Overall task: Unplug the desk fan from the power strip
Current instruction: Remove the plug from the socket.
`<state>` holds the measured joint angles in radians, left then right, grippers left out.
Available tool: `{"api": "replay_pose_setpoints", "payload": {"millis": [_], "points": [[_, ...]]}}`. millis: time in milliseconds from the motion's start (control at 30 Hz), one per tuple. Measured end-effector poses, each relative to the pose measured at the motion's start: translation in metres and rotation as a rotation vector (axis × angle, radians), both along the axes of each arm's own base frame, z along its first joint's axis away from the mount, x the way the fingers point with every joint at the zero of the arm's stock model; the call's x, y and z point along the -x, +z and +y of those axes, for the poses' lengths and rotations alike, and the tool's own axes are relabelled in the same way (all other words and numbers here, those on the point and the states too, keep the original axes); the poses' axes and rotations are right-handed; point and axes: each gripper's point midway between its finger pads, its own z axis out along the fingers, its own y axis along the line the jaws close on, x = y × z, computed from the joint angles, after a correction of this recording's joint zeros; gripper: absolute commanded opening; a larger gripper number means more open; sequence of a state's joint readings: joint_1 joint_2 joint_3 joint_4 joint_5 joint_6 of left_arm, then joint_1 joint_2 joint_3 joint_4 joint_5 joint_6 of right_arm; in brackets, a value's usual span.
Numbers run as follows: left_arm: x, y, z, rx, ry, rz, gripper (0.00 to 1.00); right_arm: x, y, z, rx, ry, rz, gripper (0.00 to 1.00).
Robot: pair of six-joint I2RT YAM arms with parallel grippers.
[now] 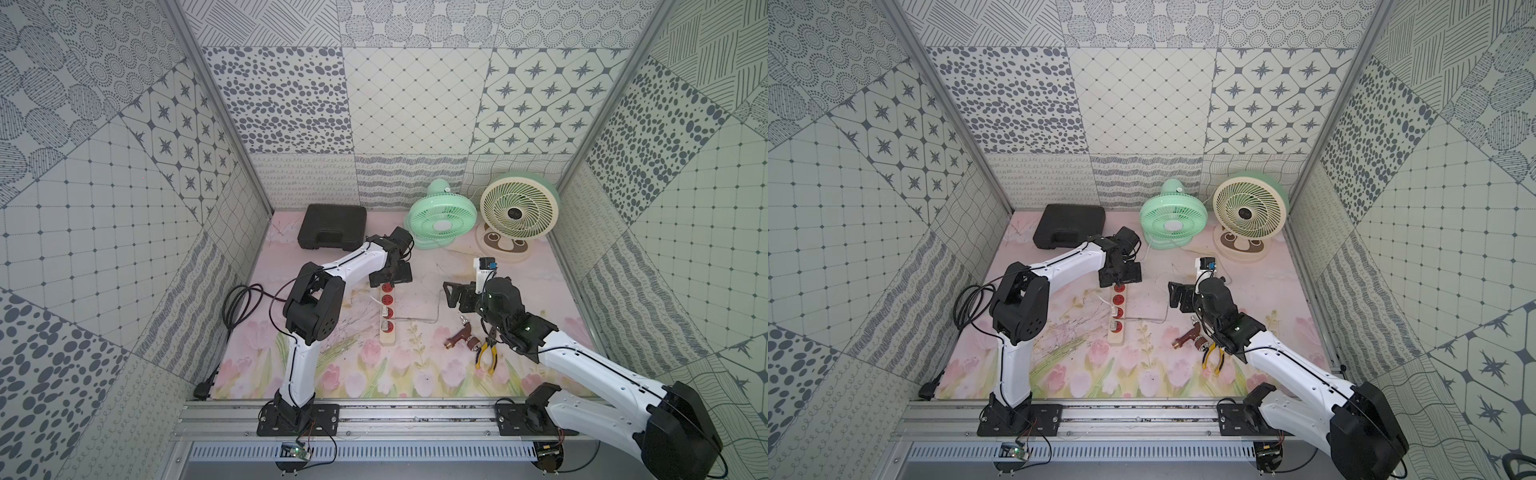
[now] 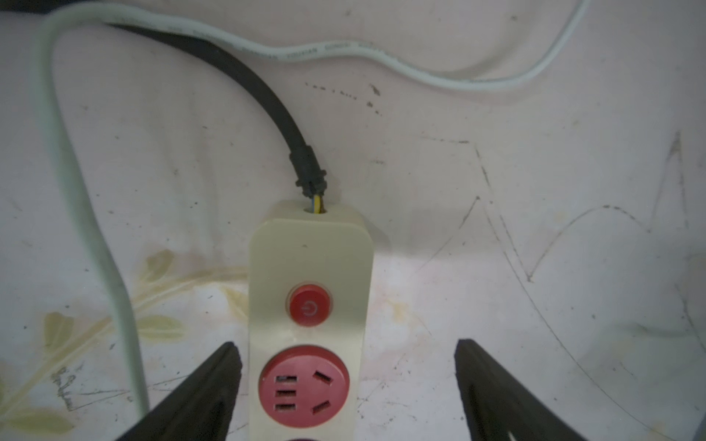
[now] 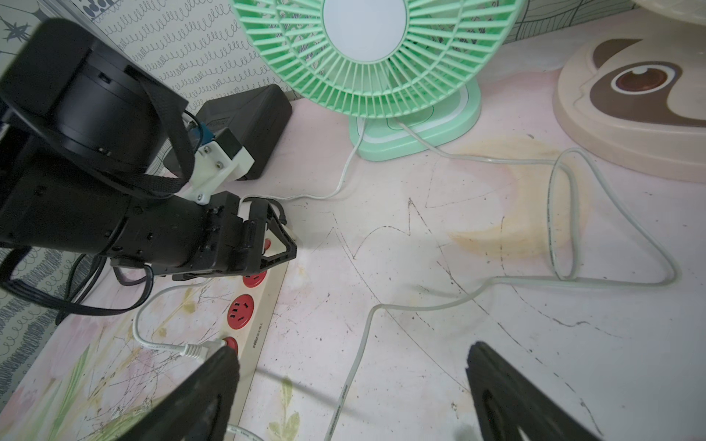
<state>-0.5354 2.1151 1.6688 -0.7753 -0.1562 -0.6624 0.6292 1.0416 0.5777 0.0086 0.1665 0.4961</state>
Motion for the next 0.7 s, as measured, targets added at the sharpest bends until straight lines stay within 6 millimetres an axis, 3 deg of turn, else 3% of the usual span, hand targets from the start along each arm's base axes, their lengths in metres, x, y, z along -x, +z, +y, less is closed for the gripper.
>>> {"api": "replay_pose_setpoints", "payload": {"millis": [167,467,600,700], "points": [[0.003,-0.018,0.005,-0.037,0.011,0.047,0.72,0.000,0.000,0.000,-0.001,0.001,0.000,0.97],[0.006,-0.029,0.016,-0.070,0.040,0.078,0.26,0.002,-0.001,0.003,-0.003,0.014,0.006,0.97],[0.006,-0.029,0.016,-0.070,0.049,0.079,0.01,0.005,-0.002,0.007,-0.004,0.032,0.013,0.97],[0.006,-0.030,0.017,-0.068,0.059,0.082,0.00,0.009,-0.005,0.010,0.002,0.050,0.024,0.97]]}}
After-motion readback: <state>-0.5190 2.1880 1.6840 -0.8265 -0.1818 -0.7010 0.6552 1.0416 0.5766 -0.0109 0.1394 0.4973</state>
